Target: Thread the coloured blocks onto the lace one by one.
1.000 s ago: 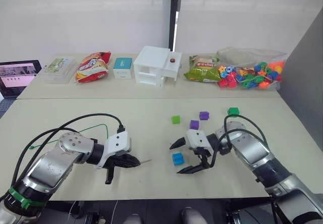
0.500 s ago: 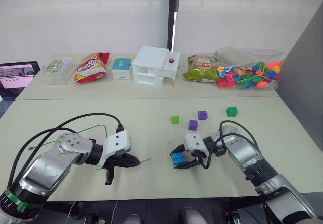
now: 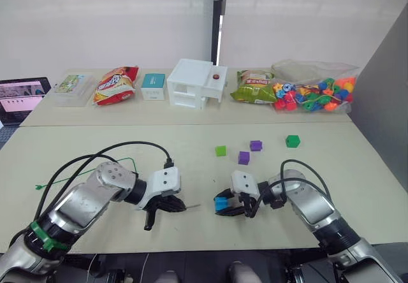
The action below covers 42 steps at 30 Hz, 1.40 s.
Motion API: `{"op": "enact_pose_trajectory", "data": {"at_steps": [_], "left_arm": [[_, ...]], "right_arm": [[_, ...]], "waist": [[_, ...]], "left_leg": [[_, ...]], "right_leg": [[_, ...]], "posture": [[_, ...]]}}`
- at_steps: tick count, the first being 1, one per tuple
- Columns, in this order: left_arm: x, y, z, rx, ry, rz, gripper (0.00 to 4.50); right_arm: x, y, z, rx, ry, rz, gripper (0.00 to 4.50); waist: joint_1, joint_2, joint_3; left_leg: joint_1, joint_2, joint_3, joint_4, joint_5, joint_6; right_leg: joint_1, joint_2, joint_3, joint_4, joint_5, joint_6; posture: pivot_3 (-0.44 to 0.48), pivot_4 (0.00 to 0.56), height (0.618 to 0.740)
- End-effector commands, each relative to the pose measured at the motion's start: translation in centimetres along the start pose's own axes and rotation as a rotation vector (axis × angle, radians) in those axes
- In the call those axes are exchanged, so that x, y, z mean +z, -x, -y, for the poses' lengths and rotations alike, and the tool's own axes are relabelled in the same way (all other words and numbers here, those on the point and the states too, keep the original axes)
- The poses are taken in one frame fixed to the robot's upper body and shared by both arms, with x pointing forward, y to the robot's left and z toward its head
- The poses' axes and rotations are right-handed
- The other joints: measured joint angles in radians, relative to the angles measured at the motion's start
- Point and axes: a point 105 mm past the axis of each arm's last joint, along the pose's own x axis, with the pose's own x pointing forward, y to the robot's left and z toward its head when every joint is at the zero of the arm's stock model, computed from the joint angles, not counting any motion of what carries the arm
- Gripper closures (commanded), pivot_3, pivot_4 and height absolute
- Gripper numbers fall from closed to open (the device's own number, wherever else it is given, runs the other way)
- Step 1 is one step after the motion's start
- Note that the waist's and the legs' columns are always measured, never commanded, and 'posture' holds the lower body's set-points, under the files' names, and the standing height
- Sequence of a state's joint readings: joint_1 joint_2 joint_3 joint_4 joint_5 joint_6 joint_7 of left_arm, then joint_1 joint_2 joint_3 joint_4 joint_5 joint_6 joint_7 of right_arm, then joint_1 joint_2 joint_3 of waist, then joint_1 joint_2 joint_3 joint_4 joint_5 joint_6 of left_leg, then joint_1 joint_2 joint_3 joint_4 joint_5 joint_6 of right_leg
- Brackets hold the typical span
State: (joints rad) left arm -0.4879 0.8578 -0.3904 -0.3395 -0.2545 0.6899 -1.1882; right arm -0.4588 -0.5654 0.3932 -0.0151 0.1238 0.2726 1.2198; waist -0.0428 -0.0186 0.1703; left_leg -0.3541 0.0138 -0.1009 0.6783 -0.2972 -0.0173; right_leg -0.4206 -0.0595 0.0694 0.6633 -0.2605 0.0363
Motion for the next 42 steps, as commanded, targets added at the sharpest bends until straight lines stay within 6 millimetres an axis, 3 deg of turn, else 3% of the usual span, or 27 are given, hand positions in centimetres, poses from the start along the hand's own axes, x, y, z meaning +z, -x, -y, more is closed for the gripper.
{"op": "enact_pose_trajectory", "data": {"at_steps": [1, 10, 27, 34, 39, 42], "left_arm": [[0.7, -0.4, -0.5, -0.004, -0.077, -0.032, 4.5], [2.2, -1.5, -0.9, -0.054, -0.157, -0.054, 4.5], [4.4, -2.5, -0.6, -0.075, -0.19, 0.007, 4.5], [6.1, -4.0, 0.1, -0.098, -0.213, 0.077, 4.5], [6.0, -4.6, -0.1, -0.095, -0.21, 0.076, 4.5], [5.4, -3.8, -0.3, -0.096, -0.186, 0.062, 4.5]], "right_arm": [[-0.8, 0.0, 0.0, -0.032, -0.003, -0.045, 3.12], [0.6, -0.2, -0.1, -0.021, 0.033, -0.059, 3.12], [0.6, -0.3, -0.4, -0.028, 0.024, -0.078, 3.12], [0.6, -0.5, -0.6, -0.029, 0.019, -0.08, 3.12], [0.7, -0.5, -0.7, -0.031, 0.012, -0.08, 3.12], [0.6, -0.3, -0.8, -0.034, 0.01, -0.084, 3.12]], "waist": [[-0.002, 0.0, 0.0], [-0.003, 0.0, 0.0], [0.0, 0.0, 0.0], [-0.003, 0.0, 0.0], [-0.003, 0.0, 0.0], [-0.003, 0.0, 0.0]], "left_leg": [[0.0, 0.0, 0.0, 0.0, 0.0, 0.0], [0.0, 0.0, 0.0, 0.001, 0.0, 0.0], [0.0, 0.0, 0.0, 0.001, 0.0, 0.0], [0.0, 0.0, 0.0, 0.002, 0.0, 0.0], [0.0, 0.0, -0.001, 0.001, 0.0, 0.0], [0.0, 0.0, -0.001, 0.001, 0.0, 0.0]], "right_leg": [[0.0, 0.0, 0.0, 0.0, 0.0, 0.0], [0.0, 0.0, 0.0, 0.001, 0.0, 0.0], [0.001, 0.0, 0.0, 0.001, 0.0, 0.0], [0.0, 0.0, 0.0, 0.001, 0.0, 0.0], [0.0, 0.0, 0.0, 0.001, 0.0, 0.0], [0.0, 0.0, 0.0, 0.001, 0.0, 0.0]], "posture": [[0.0, 0.15, 0.74], [0.0, 0.15, 0.74], [0.0, 0.15, 0.74], [0.0, 0.15, 0.74], [0.0, 0.15, 0.74], [0.0, 0.15, 0.74]]}}
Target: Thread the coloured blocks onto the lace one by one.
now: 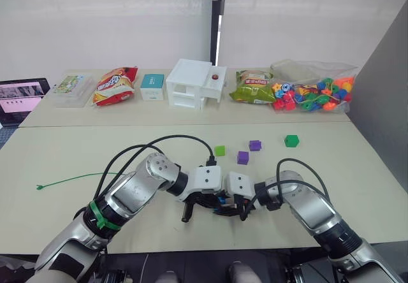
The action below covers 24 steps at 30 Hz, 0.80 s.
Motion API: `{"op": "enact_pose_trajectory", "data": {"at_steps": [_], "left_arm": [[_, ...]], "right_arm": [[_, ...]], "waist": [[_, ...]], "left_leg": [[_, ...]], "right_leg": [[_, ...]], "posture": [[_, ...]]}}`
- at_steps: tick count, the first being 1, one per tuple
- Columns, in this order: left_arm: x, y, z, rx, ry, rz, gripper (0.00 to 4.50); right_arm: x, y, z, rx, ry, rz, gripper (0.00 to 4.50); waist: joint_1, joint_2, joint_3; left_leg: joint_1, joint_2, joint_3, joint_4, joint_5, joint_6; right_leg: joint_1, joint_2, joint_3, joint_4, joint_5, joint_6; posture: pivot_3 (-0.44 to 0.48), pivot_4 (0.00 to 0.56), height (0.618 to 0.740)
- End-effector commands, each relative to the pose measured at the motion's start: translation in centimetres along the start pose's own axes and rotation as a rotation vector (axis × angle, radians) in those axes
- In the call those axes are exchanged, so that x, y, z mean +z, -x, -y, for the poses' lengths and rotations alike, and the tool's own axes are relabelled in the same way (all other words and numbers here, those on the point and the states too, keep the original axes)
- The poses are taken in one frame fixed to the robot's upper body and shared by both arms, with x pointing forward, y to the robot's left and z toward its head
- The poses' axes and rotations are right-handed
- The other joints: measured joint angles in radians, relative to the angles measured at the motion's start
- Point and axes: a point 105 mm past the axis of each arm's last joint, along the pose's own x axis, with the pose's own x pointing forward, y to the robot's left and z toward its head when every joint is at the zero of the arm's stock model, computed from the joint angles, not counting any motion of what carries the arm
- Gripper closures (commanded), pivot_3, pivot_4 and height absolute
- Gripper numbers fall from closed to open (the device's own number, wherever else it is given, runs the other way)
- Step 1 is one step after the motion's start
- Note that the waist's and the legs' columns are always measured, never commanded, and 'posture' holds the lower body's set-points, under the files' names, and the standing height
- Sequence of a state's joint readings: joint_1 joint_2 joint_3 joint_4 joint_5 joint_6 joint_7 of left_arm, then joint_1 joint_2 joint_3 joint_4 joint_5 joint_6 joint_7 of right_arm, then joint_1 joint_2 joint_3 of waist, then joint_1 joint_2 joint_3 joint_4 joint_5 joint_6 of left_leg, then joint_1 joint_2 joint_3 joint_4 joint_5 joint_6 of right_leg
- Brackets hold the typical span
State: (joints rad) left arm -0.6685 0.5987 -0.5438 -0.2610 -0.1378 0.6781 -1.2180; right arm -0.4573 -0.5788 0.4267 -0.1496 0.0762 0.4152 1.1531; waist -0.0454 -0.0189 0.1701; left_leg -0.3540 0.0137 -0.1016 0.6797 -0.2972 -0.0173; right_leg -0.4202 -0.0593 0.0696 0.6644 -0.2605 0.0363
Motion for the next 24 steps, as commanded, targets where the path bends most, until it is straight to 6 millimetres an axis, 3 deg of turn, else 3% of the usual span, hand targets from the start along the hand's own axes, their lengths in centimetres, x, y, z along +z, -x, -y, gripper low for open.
{"op": "enact_pose_trajectory", "data": {"at_steps": [1, 5, 12, 24], "left_arm": [[-0.5, 1.5, -0.2, 0.014, -0.013, -0.036, 4.5], [-2.3, 3.4, -0.4, 0.015, -0.003, -0.127, 4.5], [-3.4, 5.6, -0.3, -0.048, 0.033, -0.265, 4.5], [-1.8, 3.6, -0.7, -0.072, 0.049, -0.298, 4.5]], "right_arm": [[-0.2, 0.1, -0.4, 0.006, 0.001, -0.015, 3.12], [-0.4, 0.3, -0.3, -0.003, 0.005, -0.021, 3.12], [-0.4, 0.7, -0.3, 0.026, 0.023, -0.017, 3.12], [0.0, 0.3, -0.4, 0.028, 0.039, -0.005, 3.12]], "waist": [[-0.001, 0.0, 0.0], [0.001, 0.0, 0.0], [0.005, 0.0, 0.0], [0.003, 0.0, 0.0]], "left_leg": [[0.0, 0.0, 0.0, 0.0, 0.0, 0.0], [0.0, 0.0, 0.0, 0.0, 0.0, 0.0], [-0.001, 0.0, 0.0, 0.0, 0.0, 0.0], [-0.001, 0.0, 0.0, 0.0, 0.0, 0.0]], "right_leg": [[0.0, 0.0, 0.0, 0.0, 0.0, 0.0], [0.0, 0.0, 0.0, 0.0, 0.0, 0.0], [0.0, 0.0, 0.0, -0.001, 0.0, 0.0], [0.0, 0.0, 0.0, 0.0, 0.0, 0.0]], "posture": [[0.0, 0.15, 0.74], [0.0, 0.15, 0.74], [0.0, 0.15, 0.74], [0.0, 0.15, 0.74]]}}
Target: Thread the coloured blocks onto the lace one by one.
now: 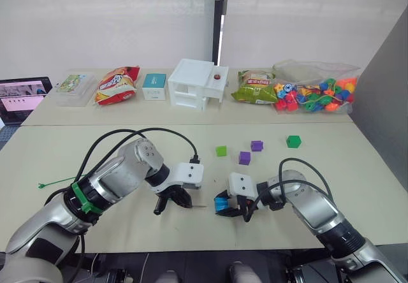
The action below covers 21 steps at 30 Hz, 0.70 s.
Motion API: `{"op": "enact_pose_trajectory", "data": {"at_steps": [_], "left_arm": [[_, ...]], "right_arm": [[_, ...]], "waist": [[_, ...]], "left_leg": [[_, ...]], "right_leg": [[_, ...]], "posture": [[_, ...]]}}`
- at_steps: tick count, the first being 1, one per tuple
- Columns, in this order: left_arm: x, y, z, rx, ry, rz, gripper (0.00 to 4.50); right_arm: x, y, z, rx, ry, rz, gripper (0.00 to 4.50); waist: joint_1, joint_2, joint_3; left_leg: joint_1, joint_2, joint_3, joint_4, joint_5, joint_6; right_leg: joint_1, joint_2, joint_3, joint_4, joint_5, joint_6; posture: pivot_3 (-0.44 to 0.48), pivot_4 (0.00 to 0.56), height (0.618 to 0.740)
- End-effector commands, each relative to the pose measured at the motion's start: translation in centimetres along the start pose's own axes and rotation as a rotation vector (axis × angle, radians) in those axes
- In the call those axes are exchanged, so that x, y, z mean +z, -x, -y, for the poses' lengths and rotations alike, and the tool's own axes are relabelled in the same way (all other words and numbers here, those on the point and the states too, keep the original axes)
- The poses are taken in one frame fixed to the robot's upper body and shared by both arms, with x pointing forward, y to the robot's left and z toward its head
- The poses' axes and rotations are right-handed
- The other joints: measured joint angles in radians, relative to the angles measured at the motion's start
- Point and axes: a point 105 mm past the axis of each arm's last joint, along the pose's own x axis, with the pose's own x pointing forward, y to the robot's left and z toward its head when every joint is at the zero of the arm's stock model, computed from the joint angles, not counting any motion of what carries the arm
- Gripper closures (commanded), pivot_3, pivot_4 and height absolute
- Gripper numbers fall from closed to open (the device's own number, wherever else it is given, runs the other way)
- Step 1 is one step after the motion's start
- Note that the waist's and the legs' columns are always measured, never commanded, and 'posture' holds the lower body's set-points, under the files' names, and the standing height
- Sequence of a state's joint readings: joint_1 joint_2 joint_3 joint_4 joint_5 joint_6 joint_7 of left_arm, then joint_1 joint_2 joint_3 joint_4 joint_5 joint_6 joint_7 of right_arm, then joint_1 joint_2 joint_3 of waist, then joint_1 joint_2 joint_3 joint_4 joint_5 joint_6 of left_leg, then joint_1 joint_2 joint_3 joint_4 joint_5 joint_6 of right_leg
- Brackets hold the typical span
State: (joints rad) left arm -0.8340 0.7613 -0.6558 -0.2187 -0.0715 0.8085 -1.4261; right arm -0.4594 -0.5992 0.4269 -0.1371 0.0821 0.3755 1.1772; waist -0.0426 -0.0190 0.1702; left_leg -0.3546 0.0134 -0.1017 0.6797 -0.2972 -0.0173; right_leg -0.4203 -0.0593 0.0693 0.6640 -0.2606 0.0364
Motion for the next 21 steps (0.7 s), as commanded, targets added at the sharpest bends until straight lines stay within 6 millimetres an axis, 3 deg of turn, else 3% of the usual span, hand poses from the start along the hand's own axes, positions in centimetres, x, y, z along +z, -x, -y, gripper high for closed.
{"op": "enact_pose_trajectory", "data": {"at_steps": [1, 21], "left_arm": [[0.8, 0.1, -0.3, 0.028, -0.028, -0.006, 4.5], [3.0, -1.3, -0.5, 0.04, -0.024, 0.05, 4.5]], "right_arm": [[0.3, -0.1, -0.4, 0.01, 0.014, -0.001, 3.12], [0.5, -0.3, -0.7, 0.012, 0.006, 0.003, 3.12]], "waist": [[0.0, 0.0, 0.0], [0.0, 0.0, 0.0]], "left_leg": [[0.0, 0.0, 0.0, 0.0, 0.0, 0.0], [0.0, 0.0, 0.0, 0.0, 0.0, 0.0]], "right_leg": [[0.0, 0.0, 0.0, 0.0, 0.0, 0.0], [0.0, 0.0, 0.0, 0.0, 0.0, 0.0]], "posture": [[0.0, 0.15, 0.74], [0.0, 0.15, 0.74]]}}
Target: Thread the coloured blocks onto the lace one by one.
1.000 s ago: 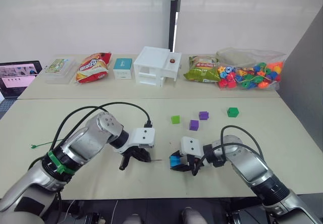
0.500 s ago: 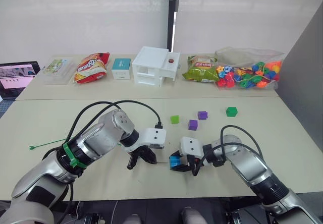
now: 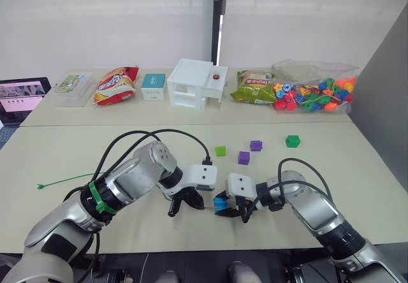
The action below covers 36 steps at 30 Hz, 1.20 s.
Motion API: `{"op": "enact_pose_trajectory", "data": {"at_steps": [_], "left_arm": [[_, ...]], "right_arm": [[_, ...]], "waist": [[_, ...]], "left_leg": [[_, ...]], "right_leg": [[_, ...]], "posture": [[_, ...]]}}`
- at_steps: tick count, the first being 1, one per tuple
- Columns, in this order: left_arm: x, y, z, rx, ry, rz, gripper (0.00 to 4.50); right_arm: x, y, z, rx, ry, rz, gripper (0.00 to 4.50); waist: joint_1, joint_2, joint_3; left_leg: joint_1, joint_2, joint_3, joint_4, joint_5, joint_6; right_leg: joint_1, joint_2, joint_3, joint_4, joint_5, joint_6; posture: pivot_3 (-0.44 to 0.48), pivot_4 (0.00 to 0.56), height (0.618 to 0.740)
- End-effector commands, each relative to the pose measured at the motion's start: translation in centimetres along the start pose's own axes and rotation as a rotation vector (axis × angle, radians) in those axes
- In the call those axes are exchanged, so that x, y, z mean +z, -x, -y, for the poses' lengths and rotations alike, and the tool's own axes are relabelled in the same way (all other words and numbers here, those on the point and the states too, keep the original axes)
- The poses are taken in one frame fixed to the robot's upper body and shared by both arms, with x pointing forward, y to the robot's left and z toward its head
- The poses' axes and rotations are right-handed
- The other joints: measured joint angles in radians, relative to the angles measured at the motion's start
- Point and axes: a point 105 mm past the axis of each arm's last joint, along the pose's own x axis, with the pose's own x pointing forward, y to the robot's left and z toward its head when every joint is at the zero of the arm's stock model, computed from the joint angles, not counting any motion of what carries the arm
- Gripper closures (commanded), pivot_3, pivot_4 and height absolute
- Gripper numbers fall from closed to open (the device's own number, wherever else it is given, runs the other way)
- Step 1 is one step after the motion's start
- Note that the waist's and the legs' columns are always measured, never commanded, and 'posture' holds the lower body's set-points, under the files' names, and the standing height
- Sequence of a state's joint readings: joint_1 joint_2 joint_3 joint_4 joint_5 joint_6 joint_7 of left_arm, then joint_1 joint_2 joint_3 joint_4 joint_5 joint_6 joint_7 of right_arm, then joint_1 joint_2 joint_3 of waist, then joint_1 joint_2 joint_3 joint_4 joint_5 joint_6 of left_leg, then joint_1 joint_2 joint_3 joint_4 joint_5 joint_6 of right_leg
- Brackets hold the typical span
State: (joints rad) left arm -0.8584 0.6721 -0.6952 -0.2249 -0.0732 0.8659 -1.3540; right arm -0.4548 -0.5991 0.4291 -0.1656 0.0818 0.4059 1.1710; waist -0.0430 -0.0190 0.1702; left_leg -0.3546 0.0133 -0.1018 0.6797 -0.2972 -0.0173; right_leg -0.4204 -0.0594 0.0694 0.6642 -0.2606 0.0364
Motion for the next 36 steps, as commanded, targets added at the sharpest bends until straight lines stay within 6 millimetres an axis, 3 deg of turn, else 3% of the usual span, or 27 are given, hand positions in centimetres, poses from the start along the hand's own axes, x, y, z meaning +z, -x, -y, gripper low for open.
{"op": "enact_pose_trajectory", "data": {"at_steps": [1, 6, 13, 36], "left_arm": [[1.1, 0.2, -0.3, 0.03, -0.003, 0.029, 4.5], [0.6, 0.4, 0.2, 0.025, 0.01, 0.021, 4.5], [-1.9, 1.9, 0.3, 0.028, 0.02, -0.085, 4.5], [0.2, 0.0, -0.8, 0.047, 0.016, -0.063, 4.5]], "right_arm": [[0.3, -0.2, -0.5, 0.012, 0.011, 0.005, 3.12], [0.1, -0.2, -0.5, 0.012, 0.008, -0.001, 3.12], [-0.1, 0.1, -0.5, 0.013, 0.009, -0.009, 3.12], [0.9, -0.4, -0.7, 0.013, 0.021, 0.014, 3.12]], "waist": [[0.0, 0.0, 0.0], [-0.001, 0.0, 0.0], [0.0, 0.0, 0.0], [-0.002, 0.0, 0.0]], "left_leg": [[0.0, 0.0, 0.0, 0.0, 0.0, 0.0], [0.0, 0.0, 0.0, 0.0, 0.0, 0.0], [0.0, 0.0, 0.0, 0.0, 0.0, 0.0], [0.0, 0.0, 0.0, 0.0, 0.0, 0.0]], "right_leg": [[0.0, 0.0, 0.0, 0.0, 0.0, 0.0], [0.0, 0.0, 0.0, 0.0, 0.0, 0.0], [0.0, 0.0, 0.0, 0.0, 0.0, 0.0], [0.0, 0.0, 0.0, 0.0, 0.0, 0.0]], "posture": [[0.0, 0.15, 0.74], [0.0, 0.15, 0.74], [0.0, 0.15, 0.74], [0.0, 0.15, 0.74]]}}
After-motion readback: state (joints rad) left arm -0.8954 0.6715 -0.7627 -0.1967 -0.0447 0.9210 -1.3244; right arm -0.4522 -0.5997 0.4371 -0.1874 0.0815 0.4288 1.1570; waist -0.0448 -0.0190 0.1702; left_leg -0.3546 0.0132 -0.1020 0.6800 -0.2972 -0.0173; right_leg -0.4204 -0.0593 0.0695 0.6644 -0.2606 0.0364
